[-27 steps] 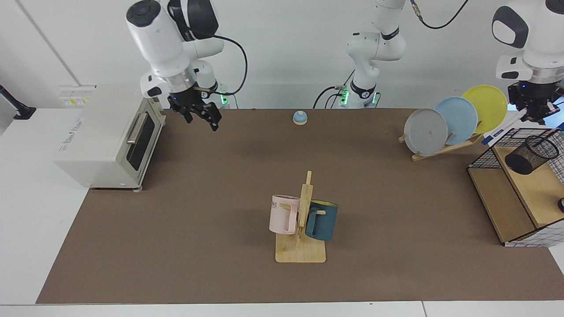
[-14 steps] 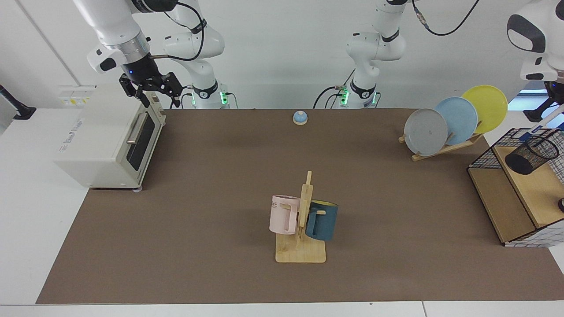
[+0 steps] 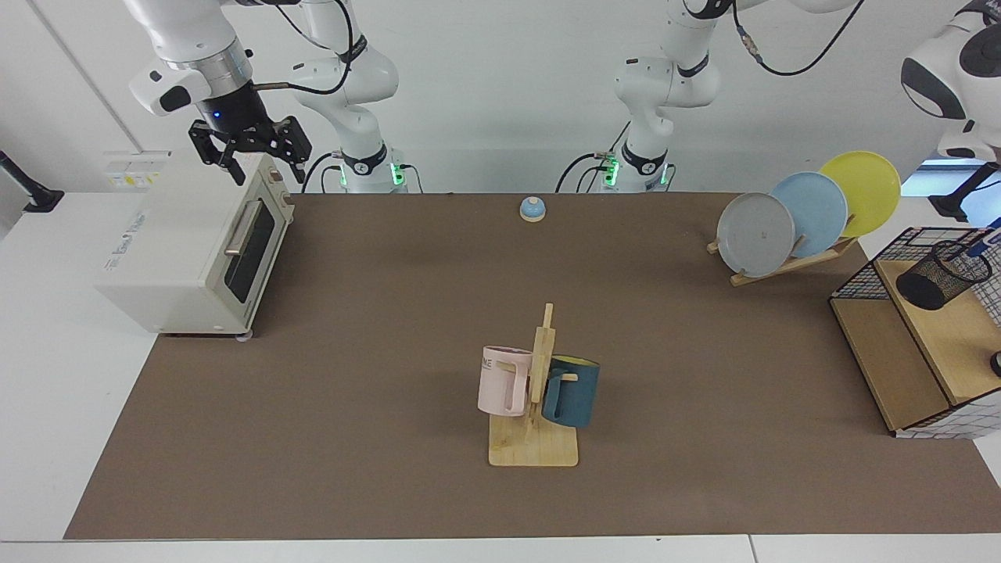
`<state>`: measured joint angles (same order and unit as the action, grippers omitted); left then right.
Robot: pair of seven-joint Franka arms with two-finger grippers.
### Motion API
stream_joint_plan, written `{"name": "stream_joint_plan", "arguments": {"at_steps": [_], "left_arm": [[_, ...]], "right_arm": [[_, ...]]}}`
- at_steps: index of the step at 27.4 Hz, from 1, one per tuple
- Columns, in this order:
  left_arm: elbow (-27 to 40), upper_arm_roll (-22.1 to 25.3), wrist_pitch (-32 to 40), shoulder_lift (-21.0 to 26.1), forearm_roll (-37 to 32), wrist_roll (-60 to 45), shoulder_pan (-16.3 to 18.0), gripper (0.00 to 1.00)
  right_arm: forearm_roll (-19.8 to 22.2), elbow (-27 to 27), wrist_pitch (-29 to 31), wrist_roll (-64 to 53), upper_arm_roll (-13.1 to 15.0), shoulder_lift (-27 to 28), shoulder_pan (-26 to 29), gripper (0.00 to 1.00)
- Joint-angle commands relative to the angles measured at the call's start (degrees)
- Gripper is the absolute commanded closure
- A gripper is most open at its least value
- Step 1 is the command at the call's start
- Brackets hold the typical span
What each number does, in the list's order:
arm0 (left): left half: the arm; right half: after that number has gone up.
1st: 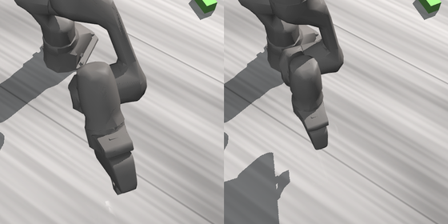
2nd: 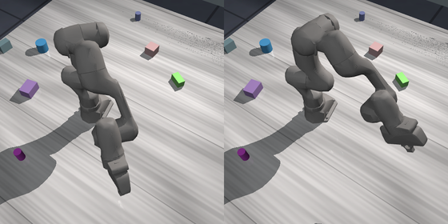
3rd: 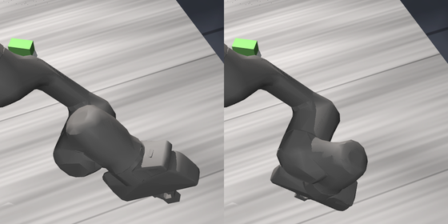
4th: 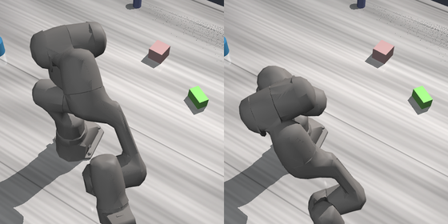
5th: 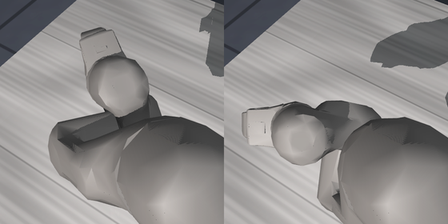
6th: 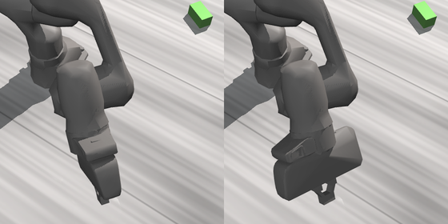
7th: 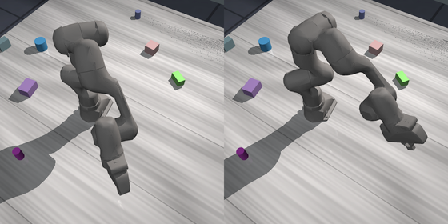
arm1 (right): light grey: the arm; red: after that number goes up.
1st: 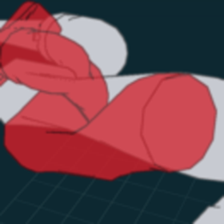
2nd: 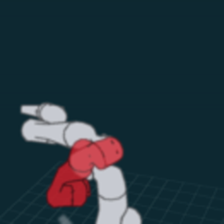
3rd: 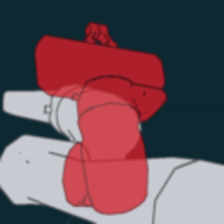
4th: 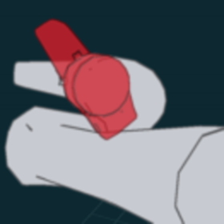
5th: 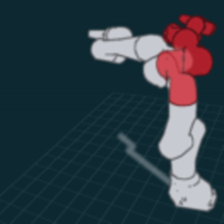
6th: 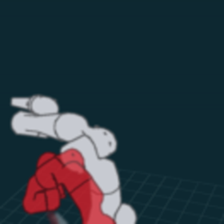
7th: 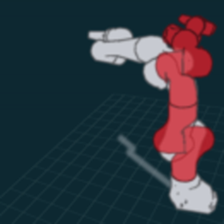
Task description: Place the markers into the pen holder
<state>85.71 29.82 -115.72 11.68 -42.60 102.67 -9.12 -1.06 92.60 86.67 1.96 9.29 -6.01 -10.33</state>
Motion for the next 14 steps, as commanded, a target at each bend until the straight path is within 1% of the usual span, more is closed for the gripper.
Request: {"name": "stream_joint_plan", "arguments": {"at_steps": [1,8,10,11,12,13,14], "left_arm": [[-0.2,0.59,-1.7,1.59,-1.34,1.13,0.68,1.0],[2.88,0.68,-1.26,3.35,-2.31,0.96,0.77,0.99],[3.24,0.68,-1.35,3.7,-3.1,0.78,0.77,0.93],[3.15,0.59,-1.26,3.79,-3.8,0.78,0.68,0.82],[2.97,0.5,-1.17,3.96,-4.41,0.61,0.5,0.46],[2.88,0.42,-1.17,4.05,-4.77,0.17,0.15,0.0],[2.71,0.33,-1.08,4.14,-5.03,-0.53,-0.28,0.0]], "right_arm": [[-0.26,-1.02,-2.12,-1.08,-0.32,0.22,0.22,0.0],[0.45,-1.63,-2.99,-0.99,-0.24,1.36,0.83,0.0],[0.45,-1.9,-3.34,-0.99,-0.24,1.53,0.84,0.0],[0.27,-1.81,-3.17,-0.99,-0.24,1.62,0.84,0.0],[0.18,-1.81,-2.91,-0.99,-0.24,1.62,0.49,0.0],[-0.16,-1.63,-2.47,-0.99,-0.24,1.36,0.57,0.0],[-0.17,-1.11,-2.29,-1.08,-0.15,0.92,0.57,0.0]]}}
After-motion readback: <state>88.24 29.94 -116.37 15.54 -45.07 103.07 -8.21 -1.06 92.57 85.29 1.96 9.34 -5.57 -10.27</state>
